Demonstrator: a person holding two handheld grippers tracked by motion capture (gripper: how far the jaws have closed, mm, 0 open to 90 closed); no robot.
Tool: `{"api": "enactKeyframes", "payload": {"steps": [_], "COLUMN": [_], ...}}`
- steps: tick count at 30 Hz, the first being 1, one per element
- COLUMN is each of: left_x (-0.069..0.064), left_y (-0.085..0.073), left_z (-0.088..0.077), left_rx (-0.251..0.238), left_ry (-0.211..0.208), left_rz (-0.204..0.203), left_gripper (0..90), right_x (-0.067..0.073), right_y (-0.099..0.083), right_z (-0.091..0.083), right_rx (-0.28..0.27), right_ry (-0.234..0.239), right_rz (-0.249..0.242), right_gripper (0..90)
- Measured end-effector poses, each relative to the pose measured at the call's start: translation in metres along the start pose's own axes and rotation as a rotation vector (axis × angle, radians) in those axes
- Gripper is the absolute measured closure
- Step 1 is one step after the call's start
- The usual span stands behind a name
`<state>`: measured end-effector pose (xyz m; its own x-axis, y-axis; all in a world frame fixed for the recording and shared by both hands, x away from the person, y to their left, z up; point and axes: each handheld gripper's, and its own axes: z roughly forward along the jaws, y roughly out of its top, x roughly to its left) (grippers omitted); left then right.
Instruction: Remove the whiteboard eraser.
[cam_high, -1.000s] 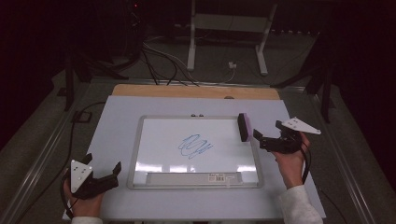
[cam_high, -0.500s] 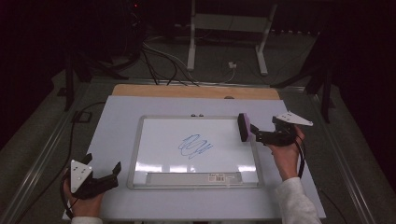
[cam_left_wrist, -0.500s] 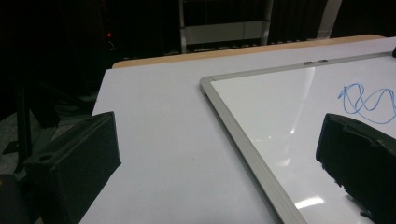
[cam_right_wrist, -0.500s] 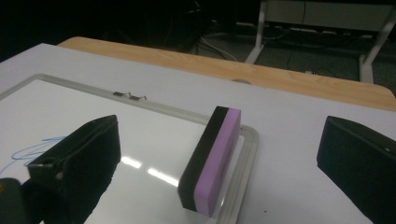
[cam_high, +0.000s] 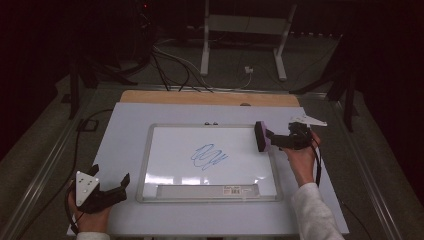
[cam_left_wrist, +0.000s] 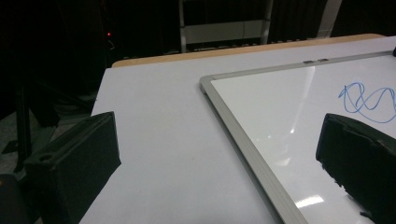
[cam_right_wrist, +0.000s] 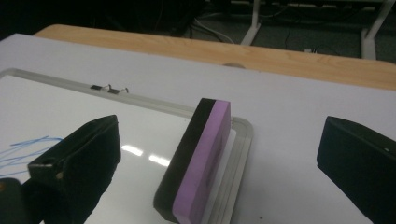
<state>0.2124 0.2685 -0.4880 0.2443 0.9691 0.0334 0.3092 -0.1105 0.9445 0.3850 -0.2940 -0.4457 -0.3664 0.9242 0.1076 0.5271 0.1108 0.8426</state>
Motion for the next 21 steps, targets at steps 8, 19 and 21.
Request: {"api": "enactKeyframes", "payload": {"steps": [8,19,21], "left_x": [0.0,0.0,0.0], "left_y": [0.0,0.0,0.0], "left_z": [0.0,0.001,0.001], "left_rx": [0.0,0.003,0.005], "left_ry": [-0.002,-0.002,-0.002], "left_rz": [0.001,0.001,0.001], "left_gripper": [0.4,0.5,0.4], "right_x": [-0.004,-0.008,-0.008], "right_y": [-0.001,-0.006,-0.006], "right_z": [0.014,0.027,0.029], "right_rx": [0.039,0.069,0.07], "right_ry": [-0.006,0.0,0.001], "right_rz": [0.02,0.041,0.045], "right_gripper": [0.2,0.7,0.7]}}
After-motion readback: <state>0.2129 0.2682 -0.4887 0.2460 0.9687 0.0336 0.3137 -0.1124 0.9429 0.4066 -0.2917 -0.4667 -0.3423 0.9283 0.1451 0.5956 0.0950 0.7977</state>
